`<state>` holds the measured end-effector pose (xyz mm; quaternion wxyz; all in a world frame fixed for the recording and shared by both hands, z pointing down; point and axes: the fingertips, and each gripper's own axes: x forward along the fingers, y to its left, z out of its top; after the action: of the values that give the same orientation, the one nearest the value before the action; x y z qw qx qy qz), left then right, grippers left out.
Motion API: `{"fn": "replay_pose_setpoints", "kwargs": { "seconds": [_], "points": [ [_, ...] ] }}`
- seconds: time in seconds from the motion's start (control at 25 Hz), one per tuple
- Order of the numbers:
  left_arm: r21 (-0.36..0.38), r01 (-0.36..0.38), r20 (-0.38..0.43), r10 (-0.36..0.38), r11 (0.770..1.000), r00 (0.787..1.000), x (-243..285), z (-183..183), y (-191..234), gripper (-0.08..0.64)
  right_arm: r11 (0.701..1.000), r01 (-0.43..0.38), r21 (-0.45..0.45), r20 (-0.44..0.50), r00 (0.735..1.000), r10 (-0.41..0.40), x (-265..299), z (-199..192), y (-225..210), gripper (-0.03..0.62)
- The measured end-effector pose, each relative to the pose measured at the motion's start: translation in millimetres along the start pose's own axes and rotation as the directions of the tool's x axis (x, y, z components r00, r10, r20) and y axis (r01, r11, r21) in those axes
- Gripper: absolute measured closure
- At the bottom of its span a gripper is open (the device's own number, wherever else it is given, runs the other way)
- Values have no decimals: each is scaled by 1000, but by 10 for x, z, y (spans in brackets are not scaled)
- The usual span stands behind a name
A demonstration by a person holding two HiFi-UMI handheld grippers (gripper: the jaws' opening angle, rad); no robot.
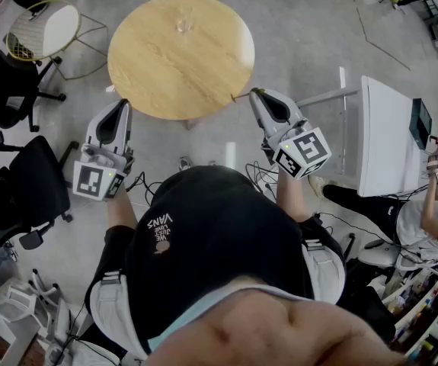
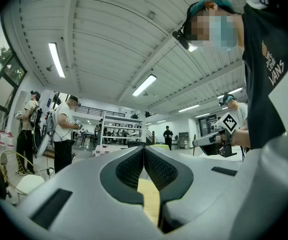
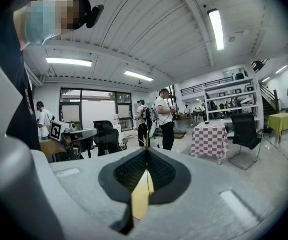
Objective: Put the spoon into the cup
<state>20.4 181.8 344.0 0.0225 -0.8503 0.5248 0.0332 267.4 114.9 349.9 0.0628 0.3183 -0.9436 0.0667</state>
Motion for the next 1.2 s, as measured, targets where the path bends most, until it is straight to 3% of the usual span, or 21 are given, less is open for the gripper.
{"fn": "replay_pose_setpoints", "kwargs": {
  "seconds": [0.16,0.48,0.84,1.2],
  "points": [
    [-10,21,34,-21,1000,999,-73,91,-34,563,1000,6,3,2,1000,-6,6,-3,45,594],
    [-4,33,20,-33,999,999,-40,-3,-40,563,1000,10,15,11,1000,-10,44,-76,-29,594],
    [-8,72,14,-72,997,997,-339,50,125,563,999,24,41,24,999,-25,144,-13,355,592],
    [-15,35,17,-35,999,999,-402,13,313,563,999,-2,46,15,1000,1,363,-12,364,592]
  ]
}}
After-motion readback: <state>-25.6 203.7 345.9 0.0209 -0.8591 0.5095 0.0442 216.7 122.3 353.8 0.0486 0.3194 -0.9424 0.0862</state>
